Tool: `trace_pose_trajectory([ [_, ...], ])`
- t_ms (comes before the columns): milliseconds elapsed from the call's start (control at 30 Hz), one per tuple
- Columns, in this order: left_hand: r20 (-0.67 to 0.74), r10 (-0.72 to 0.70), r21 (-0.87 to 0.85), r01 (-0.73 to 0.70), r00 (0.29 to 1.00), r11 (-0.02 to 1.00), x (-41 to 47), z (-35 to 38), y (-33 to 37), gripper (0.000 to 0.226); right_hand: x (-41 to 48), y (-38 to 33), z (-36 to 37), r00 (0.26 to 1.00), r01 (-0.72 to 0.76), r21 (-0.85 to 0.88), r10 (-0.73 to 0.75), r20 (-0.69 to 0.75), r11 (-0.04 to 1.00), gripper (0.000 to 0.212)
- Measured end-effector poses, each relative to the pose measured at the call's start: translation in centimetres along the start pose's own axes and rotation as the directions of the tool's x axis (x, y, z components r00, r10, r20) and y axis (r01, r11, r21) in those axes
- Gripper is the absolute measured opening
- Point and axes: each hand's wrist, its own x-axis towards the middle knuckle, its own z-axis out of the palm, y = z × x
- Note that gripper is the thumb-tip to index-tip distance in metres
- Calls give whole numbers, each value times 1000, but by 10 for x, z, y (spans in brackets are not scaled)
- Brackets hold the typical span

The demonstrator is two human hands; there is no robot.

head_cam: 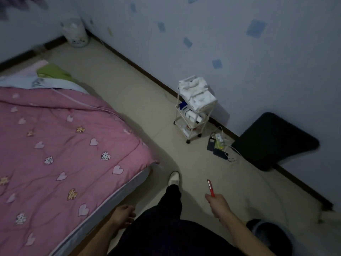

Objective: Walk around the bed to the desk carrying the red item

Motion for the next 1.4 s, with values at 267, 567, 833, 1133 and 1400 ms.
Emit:
trace_pose_trajectory([
  [267,-48,42,-110,-48,998,993,59,-2,145,19,80,-127,-37,999,32,-40,-30,46,999,34],
  [567,-65,123,-154,-131,990,979,113,-15,299,17,154,-216,-89,989,-111,-119,122,89,987,25],
  [833,-105,93,-166,-110,990,980,165,-27,384,18,222,-338,-115,984,-120,-204,144,109,972,24],
  [1133,-238,-45,-339,-39,970,940,210,-65,460,21,329,-549,-78,950,235,-442,-109,291,866,32],
  [1400,-313,-182,-478,11,932,878,244,-115,493,19,370,-712,-4,889,371,-377,-207,410,849,33],
])
